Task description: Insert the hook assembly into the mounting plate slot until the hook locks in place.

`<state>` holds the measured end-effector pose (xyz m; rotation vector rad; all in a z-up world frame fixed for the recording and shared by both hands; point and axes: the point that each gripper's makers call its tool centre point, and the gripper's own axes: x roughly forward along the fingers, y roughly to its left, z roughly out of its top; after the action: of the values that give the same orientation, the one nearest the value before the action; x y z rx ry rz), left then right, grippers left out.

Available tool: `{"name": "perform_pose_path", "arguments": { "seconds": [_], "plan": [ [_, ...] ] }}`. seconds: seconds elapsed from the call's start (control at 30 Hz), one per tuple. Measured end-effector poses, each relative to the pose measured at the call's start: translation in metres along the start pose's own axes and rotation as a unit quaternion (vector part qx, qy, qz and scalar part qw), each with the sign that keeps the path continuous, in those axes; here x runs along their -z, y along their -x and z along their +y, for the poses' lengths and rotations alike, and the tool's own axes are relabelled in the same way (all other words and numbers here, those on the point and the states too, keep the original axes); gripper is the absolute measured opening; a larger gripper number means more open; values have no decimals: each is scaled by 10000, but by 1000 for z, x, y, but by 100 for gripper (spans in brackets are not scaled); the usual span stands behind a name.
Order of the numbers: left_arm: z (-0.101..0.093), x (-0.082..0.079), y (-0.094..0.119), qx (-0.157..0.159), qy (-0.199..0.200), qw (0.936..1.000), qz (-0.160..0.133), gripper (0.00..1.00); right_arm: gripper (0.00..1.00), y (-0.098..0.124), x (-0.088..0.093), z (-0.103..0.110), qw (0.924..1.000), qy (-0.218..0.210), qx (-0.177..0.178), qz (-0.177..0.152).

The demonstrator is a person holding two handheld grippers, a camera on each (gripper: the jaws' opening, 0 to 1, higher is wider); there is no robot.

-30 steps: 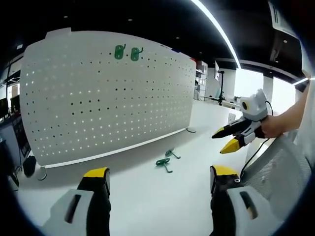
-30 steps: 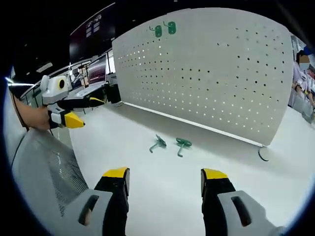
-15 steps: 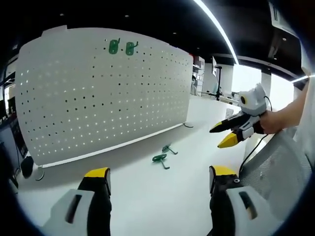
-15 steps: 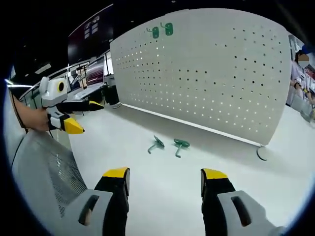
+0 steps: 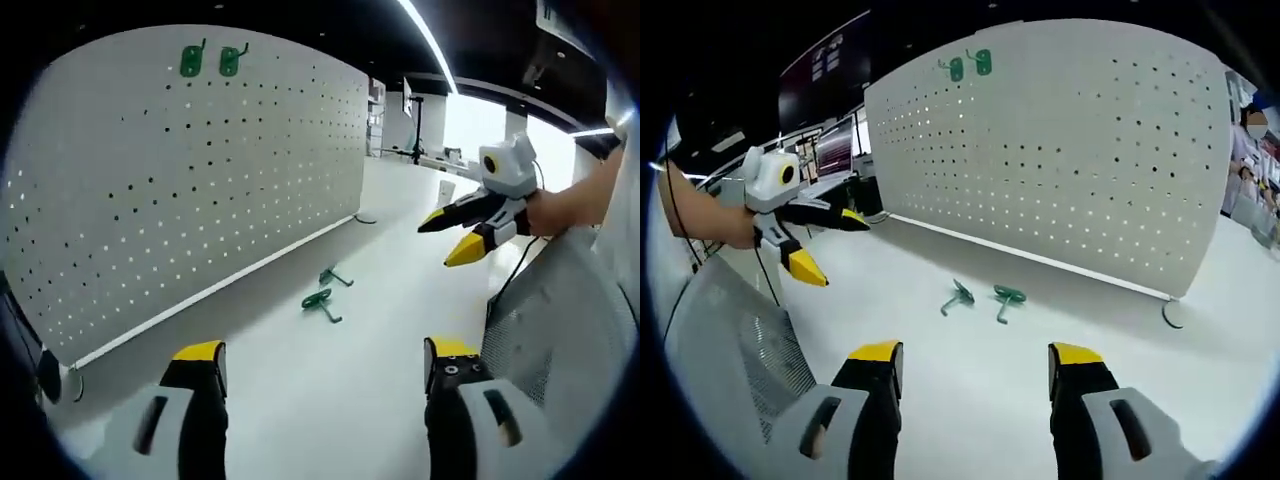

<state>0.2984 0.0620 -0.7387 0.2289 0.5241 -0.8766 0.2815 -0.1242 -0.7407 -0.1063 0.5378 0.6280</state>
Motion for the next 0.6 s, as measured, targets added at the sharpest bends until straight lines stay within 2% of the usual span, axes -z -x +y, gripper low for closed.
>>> {"name": "perform_pose_path", "arguments": {
  "seconds": [0.1, 0.3, 0.33, 0.5, 0.6],
  "plan": [
    [4, -3, -4, 93, -59, 9999, 62, 82, 57, 0, -1, 0, 10000, 10, 21, -14],
    [7, -4, -18, 413, -517, 9968, 447, 81, 57, 0, -1, 0, 10000, 45, 25, -14],
    [7, -3, -20, 509, -632, 9950, 587, 81, 57, 0, -2, 1, 10000, 45, 23, -16],
    [4, -4, -30, 841, -958, 9884, 825, 79, 57, -1, -1, 0, 10000, 64, 28, -22],
    [2, -2, -36, 1036, -1246, 9812, 1048, 78, 57, 0, -2, 0, 10000, 77, 30, -16]
  ]
}}
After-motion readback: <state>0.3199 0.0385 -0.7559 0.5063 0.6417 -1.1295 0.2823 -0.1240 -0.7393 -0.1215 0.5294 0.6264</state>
